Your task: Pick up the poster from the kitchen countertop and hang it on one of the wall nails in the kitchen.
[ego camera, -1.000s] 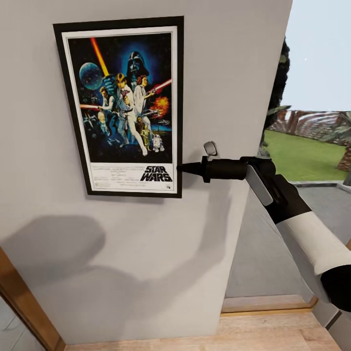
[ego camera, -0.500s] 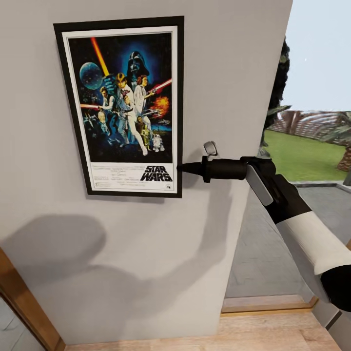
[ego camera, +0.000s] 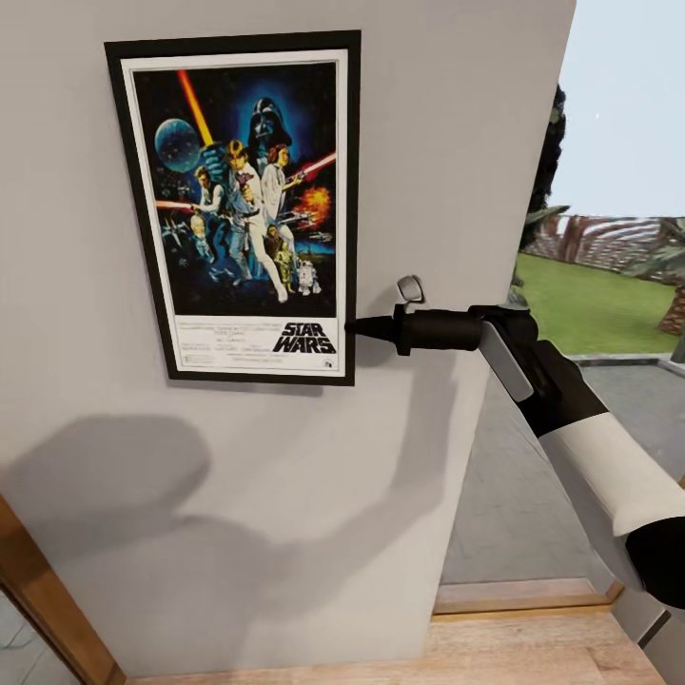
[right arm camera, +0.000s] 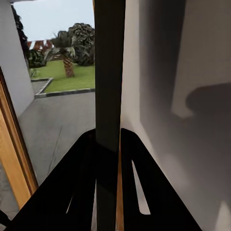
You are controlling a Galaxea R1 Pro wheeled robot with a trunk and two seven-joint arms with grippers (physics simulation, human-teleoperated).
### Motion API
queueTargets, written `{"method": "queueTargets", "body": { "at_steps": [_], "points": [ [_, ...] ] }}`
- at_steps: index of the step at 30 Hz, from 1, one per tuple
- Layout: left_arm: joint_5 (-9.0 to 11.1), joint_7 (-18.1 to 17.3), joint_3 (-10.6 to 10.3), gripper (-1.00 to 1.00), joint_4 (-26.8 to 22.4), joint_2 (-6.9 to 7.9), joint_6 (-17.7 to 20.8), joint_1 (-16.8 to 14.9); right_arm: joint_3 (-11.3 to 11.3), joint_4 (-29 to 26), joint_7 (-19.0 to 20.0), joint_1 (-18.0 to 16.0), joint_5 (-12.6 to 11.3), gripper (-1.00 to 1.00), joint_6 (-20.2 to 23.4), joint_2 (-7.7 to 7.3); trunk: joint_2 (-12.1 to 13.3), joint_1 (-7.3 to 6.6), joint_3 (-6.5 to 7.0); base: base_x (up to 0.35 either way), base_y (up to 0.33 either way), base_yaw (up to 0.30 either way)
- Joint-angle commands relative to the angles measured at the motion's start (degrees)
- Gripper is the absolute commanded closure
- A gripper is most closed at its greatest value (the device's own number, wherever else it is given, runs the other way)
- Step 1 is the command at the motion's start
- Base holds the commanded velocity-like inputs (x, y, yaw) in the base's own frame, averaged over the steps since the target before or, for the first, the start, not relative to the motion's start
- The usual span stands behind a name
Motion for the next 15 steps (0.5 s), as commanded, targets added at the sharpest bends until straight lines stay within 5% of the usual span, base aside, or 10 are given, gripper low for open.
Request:
{"method": "queueTargets", "body": {
  "at_steps": [1, 15],
  "points": [
    [0.3, -0.1, -0.5, -1.00, 0.0, 0.00, -0.3, 0.0, 0.1, 0.1, -0.1, -0.1, 0.3, 1.00, 0.1, -0.08, -0.1, 0.04, -0.12, 0.001, 0.000, 0.000],
    [0.3, -0.1, -0.5, -1.00, 0.0, 0.03, -0.3, 0.0, 0.1, 0.1, -0.1, -0.1, 0.3, 1.00, 0.1, -0.05, -0.1, 0.04, -0.12, 0.000, 0.000, 0.000]
  ]
}}
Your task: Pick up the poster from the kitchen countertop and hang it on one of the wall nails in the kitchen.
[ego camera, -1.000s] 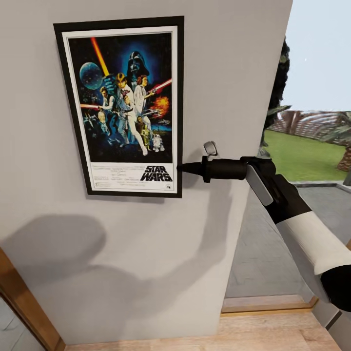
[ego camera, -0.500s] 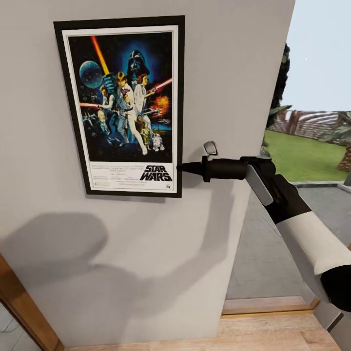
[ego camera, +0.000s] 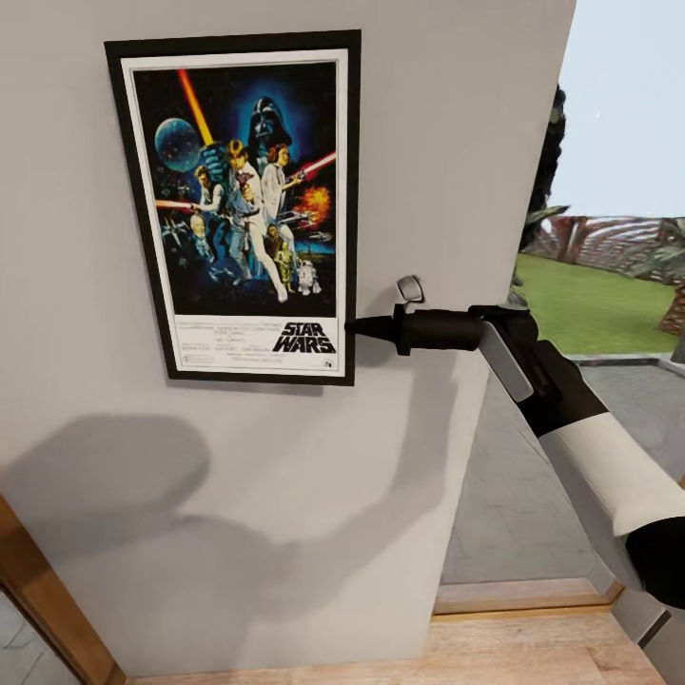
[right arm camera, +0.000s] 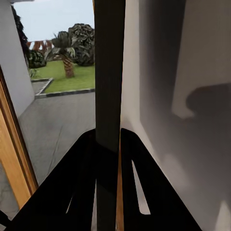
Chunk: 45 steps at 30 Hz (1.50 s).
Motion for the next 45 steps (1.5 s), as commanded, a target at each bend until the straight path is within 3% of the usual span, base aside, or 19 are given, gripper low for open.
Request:
{"method": "queueTargets", "body": {
  "at_steps": [1, 45],
  "points": [
    [0.3, -0.1, -0.5, -1.00, 0.0, 0.01, -0.3, -0.1, 0.1, 0.1, -0.1, -0.1, 0.4, 1.00, 0.0, -0.10, -0.1, 0.04, -0.12, 0.000, 0.000, 0.000],
    [0.3, -0.1, -0.5, -1.00, 0.0, 0.01, -0.3, -0.1, 0.1, 0.2, -0.3, -0.1, 0.4, 1.00, 0.0, -0.04, -0.1, 0.04, -0.12, 0.000, 0.000, 0.000]
  ]
}}
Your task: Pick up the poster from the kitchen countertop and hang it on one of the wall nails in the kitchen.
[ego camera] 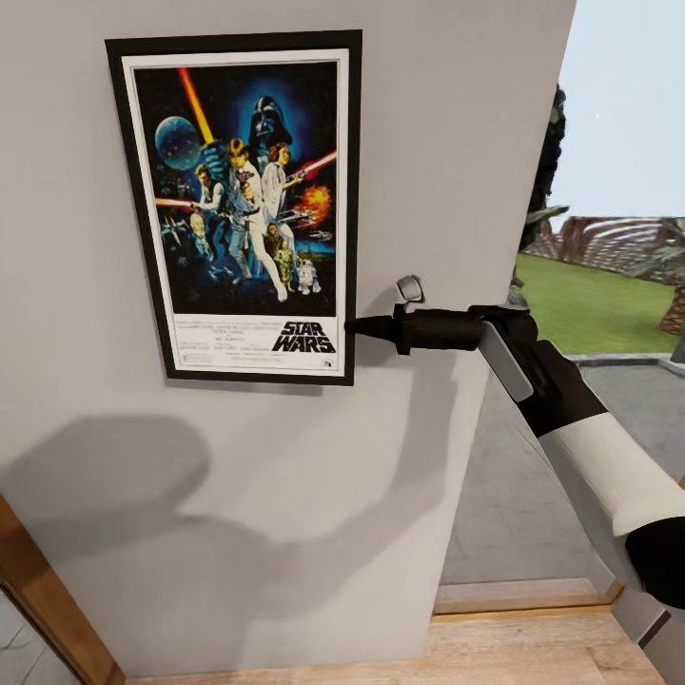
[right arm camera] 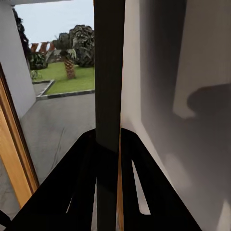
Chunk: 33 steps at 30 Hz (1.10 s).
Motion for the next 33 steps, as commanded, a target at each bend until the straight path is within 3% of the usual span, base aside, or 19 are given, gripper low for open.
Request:
{"method": "queueTargets", "body": {
  "at_steps": [1, 10, 18, 25, 33],
  "points": [
    [0.3, -0.1, -0.5, -1.00, 0.0, 0.01, -0.3, 0.0, 0.1, 0.2, -0.1, -0.1, 1.0, 1.00, -0.4, -0.08, -0.1, 0.04, -0.12, 0.000, 0.000, 0.000],
    [0.3, -0.1, -0.5, -1.00, 0.0, 0.01, -0.3, 0.0, 0.1, 0.1, 0.1, 0.2, 1.0, 1.00, -0.4, -0.07, -0.1, 0.04, -0.12, 0.000, 0.000, 0.000],
    [0.3, -0.1, -0.5, -1.00, 0.0, 0.01, -0.3, 0.0, 0.1, -0.4, 0.4, 2.8, 0.8, 1.00, -0.5, -0.07, -0.1, 0.04, -0.12, 0.000, 0.000, 0.000],
    [0.3, -0.1, -0.5, -1.00, 0.0, 0.01, -0.3, 0.0, 0.1, -0.5, 0.5, 3.4, 0.7, 1.00, -4.0, -0.07, -0.1, 0.04, -0.12, 0.000, 0.000, 0.000],
    [0.3, -0.1, -0.5, -1.00, 0.0, 0.01, -0.3, 0.0, 0.1, -0.5, 0.5, 3.6, 0.7, 1.00, -4.8, -0.07, -0.1, 0.04, -0.12, 0.000, 0.000, 0.000]
  ]
}}
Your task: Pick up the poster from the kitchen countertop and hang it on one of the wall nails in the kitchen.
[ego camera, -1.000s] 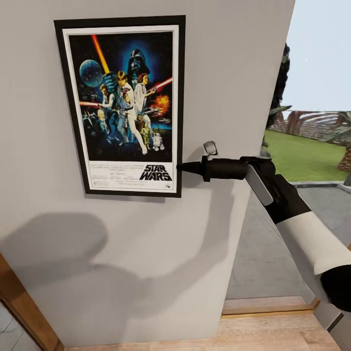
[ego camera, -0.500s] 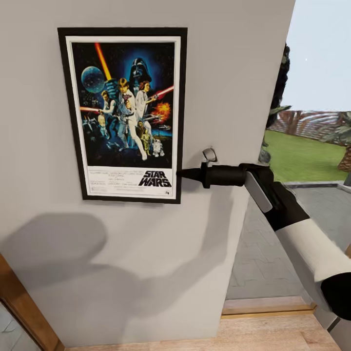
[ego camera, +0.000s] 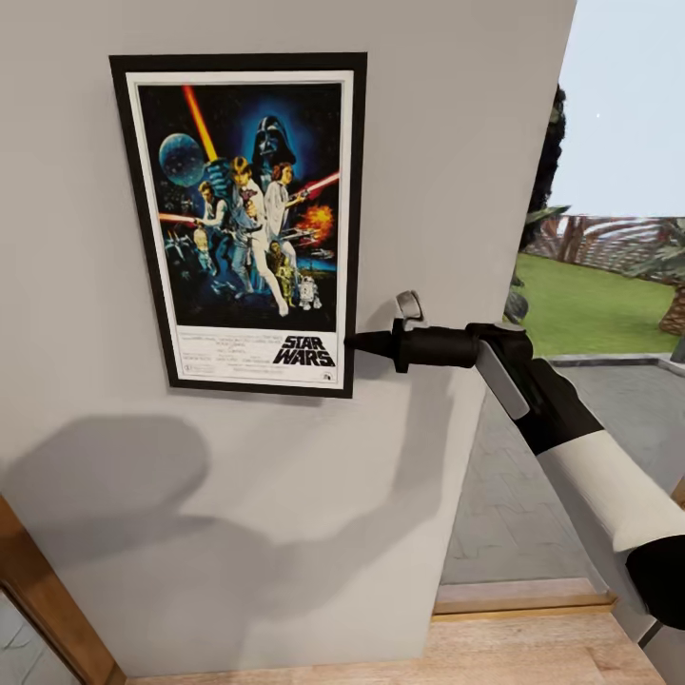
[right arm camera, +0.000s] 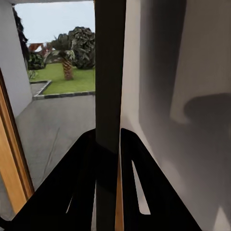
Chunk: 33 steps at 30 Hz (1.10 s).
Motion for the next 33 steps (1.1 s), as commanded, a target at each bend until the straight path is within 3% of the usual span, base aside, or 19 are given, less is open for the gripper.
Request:
{"method": "queueTargets", "body": {
  "at_steps": [1, 25, 33],
  "points": [
    [0.3, -0.1, -0.5, -1.00, 0.0, 0.01, -0.3, 0.0, 0.1, 0.0, 0.0, -0.1, -0.6, 1.00, 0.6, -0.06, -0.1, 0.04, -0.12, 0.000, 0.000, 0.000],
    [0.3, -0.1, -0.5, -1.00, 0.0, 0.01, -0.3, 0.0, 0.1, 0.1, 0.0, -0.1, -0.6, 1.00, 0.5, -0.06, -0.1, 0.04, -0.12, 0.000, 0.020, 0.000],
    [0.3, -0.1, -0.5, -1.00, 0.0, 0.01, -0.3, 0.0, 0.1, 0.1, 0.0, -0.1, -0.6, 1.00, 0.5, -0.06, -0.1, 0.04, -0.12, 0.000, 0.129, 0.000]
  ]
}}
